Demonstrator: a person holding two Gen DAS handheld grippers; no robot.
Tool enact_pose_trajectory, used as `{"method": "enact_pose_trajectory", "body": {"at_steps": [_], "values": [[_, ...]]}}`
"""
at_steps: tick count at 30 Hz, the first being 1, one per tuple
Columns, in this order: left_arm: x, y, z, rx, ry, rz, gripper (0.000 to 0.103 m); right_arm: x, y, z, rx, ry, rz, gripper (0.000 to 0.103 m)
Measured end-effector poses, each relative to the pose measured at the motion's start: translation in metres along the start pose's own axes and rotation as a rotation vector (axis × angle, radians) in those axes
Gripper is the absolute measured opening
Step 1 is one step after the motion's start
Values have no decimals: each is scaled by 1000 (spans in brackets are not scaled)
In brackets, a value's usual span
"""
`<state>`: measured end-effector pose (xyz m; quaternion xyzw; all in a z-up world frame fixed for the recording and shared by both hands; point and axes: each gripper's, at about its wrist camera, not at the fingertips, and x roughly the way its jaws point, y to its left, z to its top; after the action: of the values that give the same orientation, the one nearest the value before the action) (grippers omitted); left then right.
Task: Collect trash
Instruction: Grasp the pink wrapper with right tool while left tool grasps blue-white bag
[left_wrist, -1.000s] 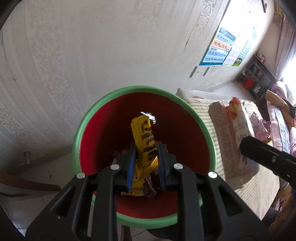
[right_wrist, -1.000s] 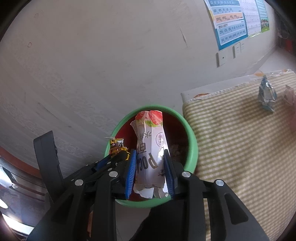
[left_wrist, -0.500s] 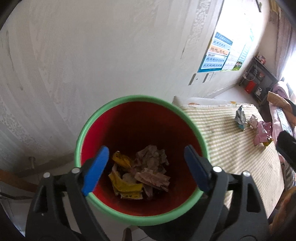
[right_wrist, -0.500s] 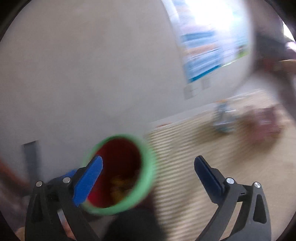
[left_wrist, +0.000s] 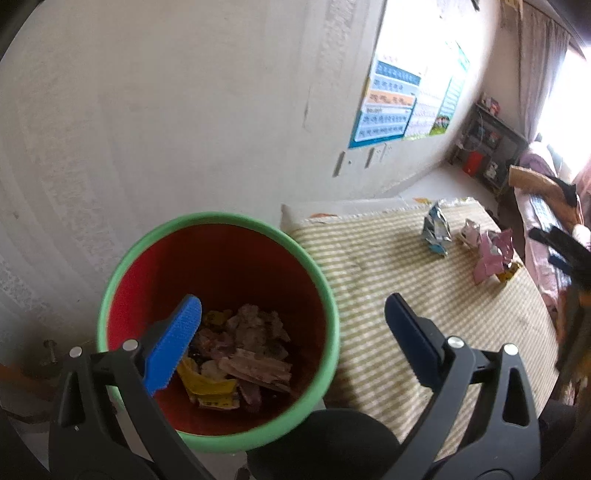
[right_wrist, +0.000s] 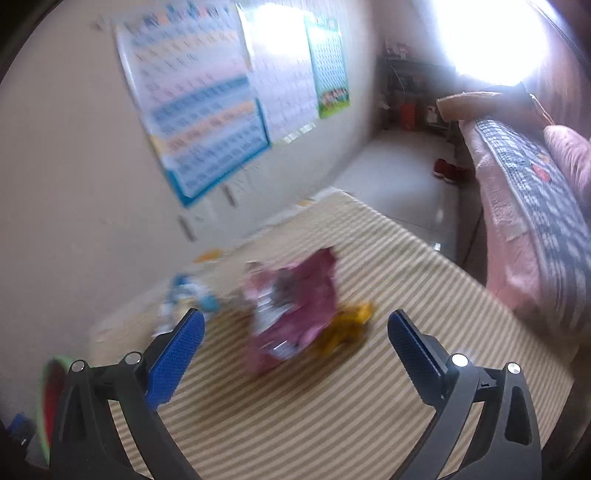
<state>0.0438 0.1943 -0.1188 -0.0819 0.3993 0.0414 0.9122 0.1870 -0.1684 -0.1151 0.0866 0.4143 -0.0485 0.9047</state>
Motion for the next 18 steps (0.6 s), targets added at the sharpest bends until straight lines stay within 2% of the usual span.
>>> {"method": "enact_pose_trajectory", "body": {"at_steps": [4,7,8,9,10,11,12,13,14,18], "values": [[7,-21,2,72,25,8,97,53,-10,18,-10,107,-8,96],[8,-33,7,94,12,8,97,78,-11,24,16,167,56,96],[8,-36,8,93,6,5,97,85,-9,24,21,193,84,92],[9,-41,11,91,-2,-1,97,88,-7,23,21,210,102,77],[10,-45,13,90,-6,-7,97,91,-6,22,23,235,122,66],[11,-49,15,90,-8,-13,97,95,-7,18,29,259,134,45],[13,-56,17,96,-10,-22,97,93,-9,17,41,264,154,43],[16,-64,19,106,-16,-30,97,89,-13,14,65,251,194,35],[19,-74,21,125,-26,-36,97,84,-15,14,78,244,219,14],[34,-107,32,189,-48,-72,97,32,-30,-3,101,189,338,14]]}}
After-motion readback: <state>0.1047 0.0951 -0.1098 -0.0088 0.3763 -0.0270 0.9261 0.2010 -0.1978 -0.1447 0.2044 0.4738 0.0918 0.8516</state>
